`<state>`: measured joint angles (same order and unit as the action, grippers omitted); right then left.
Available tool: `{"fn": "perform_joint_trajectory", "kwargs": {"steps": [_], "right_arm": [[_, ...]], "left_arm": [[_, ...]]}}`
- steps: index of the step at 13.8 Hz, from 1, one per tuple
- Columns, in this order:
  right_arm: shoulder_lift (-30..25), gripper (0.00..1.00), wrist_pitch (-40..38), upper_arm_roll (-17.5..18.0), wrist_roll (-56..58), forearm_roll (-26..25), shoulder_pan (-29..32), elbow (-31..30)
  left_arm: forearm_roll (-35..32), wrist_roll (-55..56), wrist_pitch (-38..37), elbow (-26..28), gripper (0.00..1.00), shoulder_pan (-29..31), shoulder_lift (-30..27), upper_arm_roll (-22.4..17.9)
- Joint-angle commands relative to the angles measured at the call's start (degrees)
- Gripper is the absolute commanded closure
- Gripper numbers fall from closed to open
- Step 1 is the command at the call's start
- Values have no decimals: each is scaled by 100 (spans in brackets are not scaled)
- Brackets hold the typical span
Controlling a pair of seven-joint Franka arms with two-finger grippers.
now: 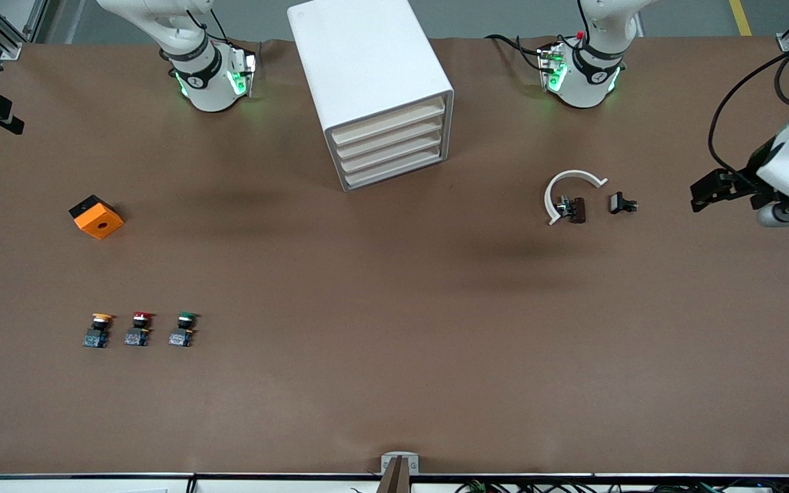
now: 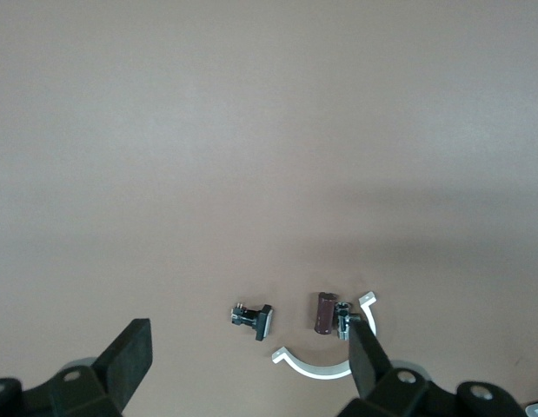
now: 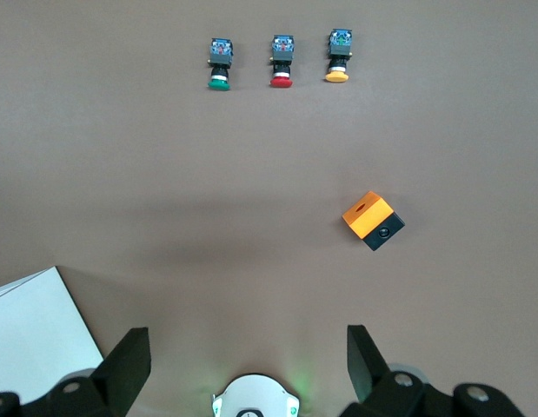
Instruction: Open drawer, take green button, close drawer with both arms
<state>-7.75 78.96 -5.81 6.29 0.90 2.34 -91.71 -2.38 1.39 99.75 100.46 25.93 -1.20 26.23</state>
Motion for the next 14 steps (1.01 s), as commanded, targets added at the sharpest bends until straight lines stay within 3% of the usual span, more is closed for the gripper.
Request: {"fn": "perform_joint_trajectory", "kwargs": {"steps": [1, 4, 5, 9, 10, 12, 14], "right_arm": [[-209, 0, 145, -25, 170, 34, -23, -199], [-227, 0, 224, -17, 179, -10, -32, -199], [-227, 0, 268, -17, 179, -19, -32, -199], [-235, 0, 304, -25, 188, -37, -41, -199], [-235, 0, 304, -25, 206, -45, -50, -199], [-244, 0, 339, -25, 276, -81, -85, -199], [-253, 0, 339, -34, 294, -81, -76, -199]], "left_arm": [[133, -148, 18, 62, 0, 114, -126, 40], [159, -157, 18, -149, 0, 44, -47, -73], [220, -157, 18, -167, 0, -200, -47, -361], [326, -148, 36, -211, 0, -2509, -47, -2687], [326, -166, 27, -211, 0, -2897, -64, -3076], [326, -166, 36, -220, 0, -3173, -64, -3369], [318, -175, 62, -220, 0, -3165, -56, -3370]]}}
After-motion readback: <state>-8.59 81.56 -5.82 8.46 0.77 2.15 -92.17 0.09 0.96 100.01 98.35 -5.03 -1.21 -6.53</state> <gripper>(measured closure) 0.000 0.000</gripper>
